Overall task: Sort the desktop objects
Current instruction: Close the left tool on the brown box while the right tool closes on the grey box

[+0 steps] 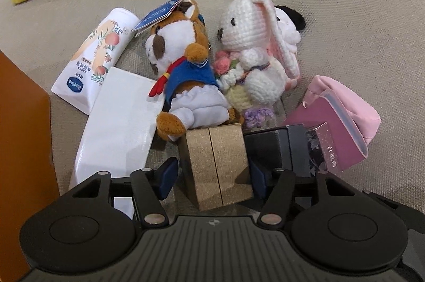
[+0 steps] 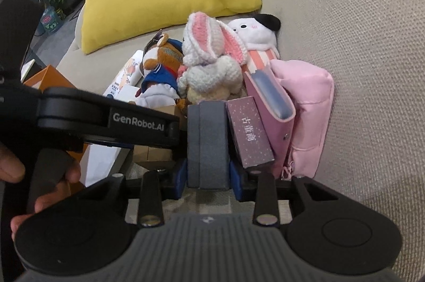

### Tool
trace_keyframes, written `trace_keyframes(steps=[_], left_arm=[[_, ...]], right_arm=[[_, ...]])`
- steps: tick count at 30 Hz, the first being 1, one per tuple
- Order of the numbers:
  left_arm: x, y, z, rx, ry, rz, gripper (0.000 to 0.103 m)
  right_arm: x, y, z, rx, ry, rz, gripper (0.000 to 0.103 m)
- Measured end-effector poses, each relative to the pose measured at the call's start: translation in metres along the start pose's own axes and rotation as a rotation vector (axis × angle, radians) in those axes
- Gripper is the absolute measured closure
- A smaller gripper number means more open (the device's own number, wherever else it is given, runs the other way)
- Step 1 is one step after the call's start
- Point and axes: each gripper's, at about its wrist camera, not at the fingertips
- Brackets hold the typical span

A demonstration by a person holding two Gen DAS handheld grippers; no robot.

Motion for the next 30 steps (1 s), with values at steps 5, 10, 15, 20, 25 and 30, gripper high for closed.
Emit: trace_keyframes(steps=[5, 10, 15, 20, 25, 30], left_arm=[[-0.006, -0.003, -0.003, -0.028, 0.023, -0.005, 0.043], [-0.012, -0.005, -0.02, -0.027, 0.058, 0.011, 0.048], [-0.028, -0.008, -0.056, -0.024, 0.114, 0.026, 0.048], [-0.044, -0.009, -0.101, -0.032, 0.179, 0.034, 0.048], [-0.063, -0.022, -0.161, -0.017, 0.281, 0.05, 0.047], [-0.086, -0.055, -0.227, 0.031, 0.349, 0.036, 0.047]], right_arm=[[-0.001, 0.0, 0.0, 0.009, 0.006, -0.003, 0.066], [-0.004, 0.001, -0.011, 0.035, 0.025, 0.024, 0.067], [-0.01, -0.007, -0.038, 0.049, 0.081, 0.024, 0.068], [-0.016, -0.021, -0.068, 0.067, 0.131, 0.011, 0.068], [-0.022, -0.053, -0.108, 0.126, 0.209, -0.026, 0.068], [-0.028, -0.109, -0.138, 0.234, 0.273, -0.113, 0.068]])
Point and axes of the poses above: each gripper's, at about its wrist camera, not at the fingertips, and z roughly the way its jaws point, y to its right, x to its top, and after that the axes turned 8 degrees about z, right-handed
